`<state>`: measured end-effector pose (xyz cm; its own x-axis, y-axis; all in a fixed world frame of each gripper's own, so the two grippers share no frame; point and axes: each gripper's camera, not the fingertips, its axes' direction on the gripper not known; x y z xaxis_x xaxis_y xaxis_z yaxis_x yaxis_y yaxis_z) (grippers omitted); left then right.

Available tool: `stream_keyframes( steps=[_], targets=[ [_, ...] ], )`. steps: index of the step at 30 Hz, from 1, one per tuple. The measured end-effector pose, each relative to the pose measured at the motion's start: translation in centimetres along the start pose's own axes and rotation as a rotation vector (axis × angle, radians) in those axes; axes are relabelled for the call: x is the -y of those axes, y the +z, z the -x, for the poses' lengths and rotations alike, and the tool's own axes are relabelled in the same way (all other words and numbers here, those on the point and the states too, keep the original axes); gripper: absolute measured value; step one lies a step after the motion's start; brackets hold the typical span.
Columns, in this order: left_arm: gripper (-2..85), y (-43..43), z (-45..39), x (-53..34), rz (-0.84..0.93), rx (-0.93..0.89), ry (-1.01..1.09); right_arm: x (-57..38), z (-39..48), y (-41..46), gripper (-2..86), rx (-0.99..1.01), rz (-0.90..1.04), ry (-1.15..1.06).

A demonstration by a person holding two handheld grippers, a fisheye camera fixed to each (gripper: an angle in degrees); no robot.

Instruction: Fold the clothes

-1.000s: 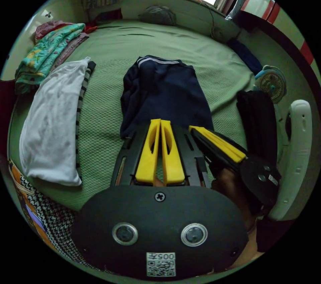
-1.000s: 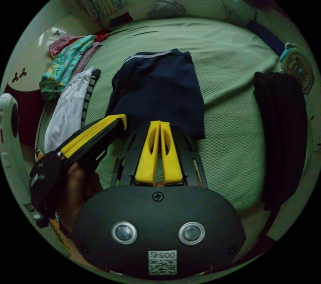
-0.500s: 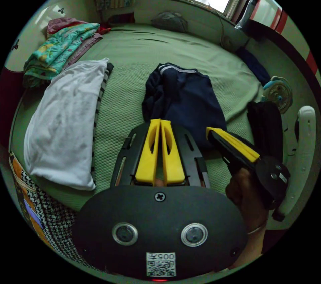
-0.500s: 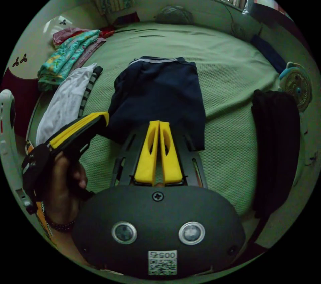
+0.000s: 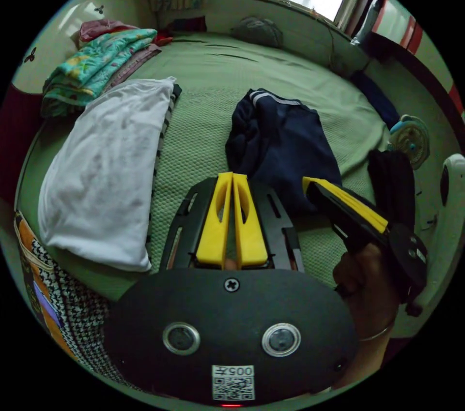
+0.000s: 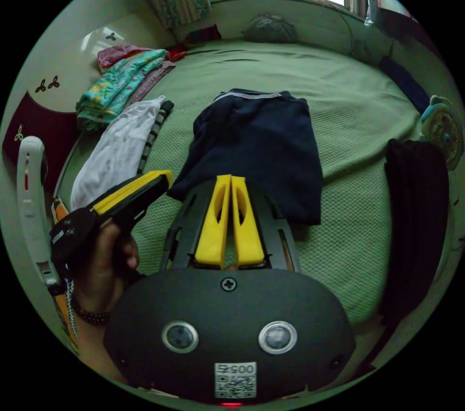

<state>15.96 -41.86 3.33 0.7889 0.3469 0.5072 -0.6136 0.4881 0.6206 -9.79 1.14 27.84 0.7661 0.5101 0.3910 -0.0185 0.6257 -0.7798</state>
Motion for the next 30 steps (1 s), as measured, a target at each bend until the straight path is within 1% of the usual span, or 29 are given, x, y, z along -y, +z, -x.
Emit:
stream_keyframes(
  steps=[3, 6, 17, 19, 22, 26, 30],
  targets=[
    [-0.7, 0.0, 0.9, 0.3, 0.001, -0.001, -0.006, -0.3, 0.8, -0.1, -1.0, 0.053, -0.046, -0.048],
    [-0.7, 0.1, 1.9, 0.5, 0.012, -0.027, -0.025, -0.5, 1.2, 0.2, -1.1, 0.068, -0.043, -0.068],
    [-0.6, 0.6, 4.0, 0.9, 0.007, -0.001, 0.011, -0.8, 1.5, 0.6, 0.1, 0.039, -0.053, -0.100],
    [-0.6, 0.5, 4.4, 0.9, -0.003, -0.014, 0.000, -0.7, 1.7, 1.0, 3.5, 0.081, -0.002, -0.111],
    [-0.6, 0.5, 5.1, 1.0, 0.001, -0.034, -0.015, -0.9, 2.2, 1.0, 8.5, 0.114, -0.004, -0.132],
    [-0.6, 0.4, 6.0, 1.0, 0.000, -0.003, 0.001, -1.0, 2.9, 1.0, 12.0, 0.080, -0.010, -0.161],
    [-0.6, 0.3, 6.8, 1.1, -0.001, 0.000, 0.007, -1.1, 3.5, 1.3, 14.3, 0.086, 0.003, -0.163]
  ],
)
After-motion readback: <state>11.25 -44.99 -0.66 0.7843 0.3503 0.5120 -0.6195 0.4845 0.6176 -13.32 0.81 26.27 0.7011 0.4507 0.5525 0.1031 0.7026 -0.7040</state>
